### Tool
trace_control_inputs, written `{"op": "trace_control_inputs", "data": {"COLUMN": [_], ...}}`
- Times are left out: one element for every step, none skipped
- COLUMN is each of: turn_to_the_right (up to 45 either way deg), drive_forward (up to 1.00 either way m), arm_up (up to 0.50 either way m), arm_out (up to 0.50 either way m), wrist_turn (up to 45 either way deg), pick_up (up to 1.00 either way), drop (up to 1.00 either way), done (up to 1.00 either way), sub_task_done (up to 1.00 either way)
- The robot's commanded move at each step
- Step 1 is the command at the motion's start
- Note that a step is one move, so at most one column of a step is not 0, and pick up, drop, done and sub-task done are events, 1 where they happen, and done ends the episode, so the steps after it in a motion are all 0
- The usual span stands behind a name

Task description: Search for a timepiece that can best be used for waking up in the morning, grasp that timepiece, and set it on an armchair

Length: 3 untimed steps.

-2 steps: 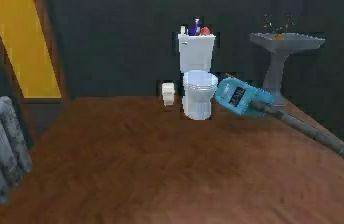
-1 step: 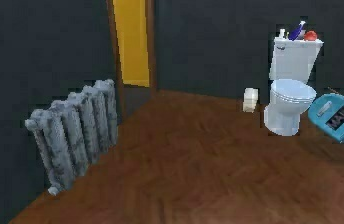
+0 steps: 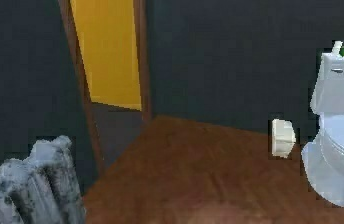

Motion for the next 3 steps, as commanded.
{"op": "trace_control_inputs", "data": {"turn_to_the_right": [0.0,-21.0,0.0], "drive_forward": [0.9,0.0,1.0], "arm_up": [0.0,0.0,0.0], "arm_out": [0.0,0.0,0.0], "wrist_turn": [0.0,0.0,0.0], "pick_up": [0.0,0.0,0.0], "drop": [0.0,0.0,0.0], "done": [0.0,0.0,0.0], "sub_task_done": [0.0,0.0,0.0]}}
